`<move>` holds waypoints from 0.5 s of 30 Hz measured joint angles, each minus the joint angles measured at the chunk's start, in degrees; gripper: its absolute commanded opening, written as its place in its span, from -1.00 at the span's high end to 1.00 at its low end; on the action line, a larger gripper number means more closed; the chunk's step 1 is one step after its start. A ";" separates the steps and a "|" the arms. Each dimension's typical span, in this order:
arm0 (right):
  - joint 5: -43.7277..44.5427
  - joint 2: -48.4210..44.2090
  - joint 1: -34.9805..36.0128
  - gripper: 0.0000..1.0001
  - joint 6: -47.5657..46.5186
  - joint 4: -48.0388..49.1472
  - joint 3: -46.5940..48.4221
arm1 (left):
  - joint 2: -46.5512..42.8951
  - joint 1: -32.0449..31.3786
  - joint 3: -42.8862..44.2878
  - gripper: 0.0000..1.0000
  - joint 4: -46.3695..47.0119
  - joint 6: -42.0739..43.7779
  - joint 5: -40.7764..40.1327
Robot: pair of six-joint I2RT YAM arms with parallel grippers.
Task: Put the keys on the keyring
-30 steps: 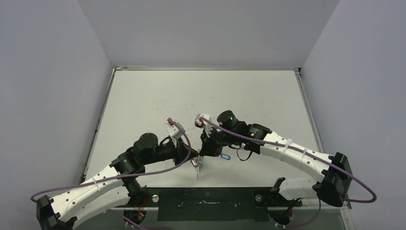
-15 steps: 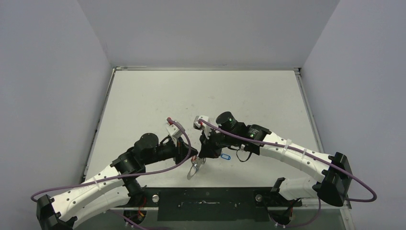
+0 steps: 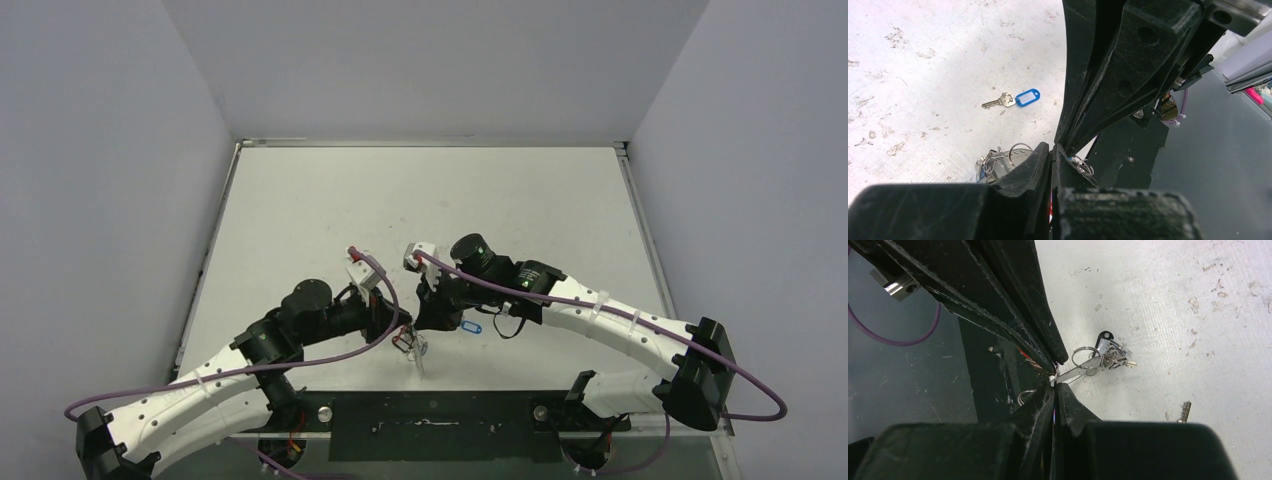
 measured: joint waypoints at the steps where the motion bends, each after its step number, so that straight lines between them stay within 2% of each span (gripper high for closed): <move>1: -0.02 0.00 0.02 1.00 -0.02 0.00 0.00 | -0.09 -0.04 -0.02 1.00 -0.11 0.00 -0.17; 15: 0.00 0.00 0.07 1.00 -0.15 0.02 0.00 | -2.38 -0.22 -2.19 1.00 -2.05 -0.07 -1.95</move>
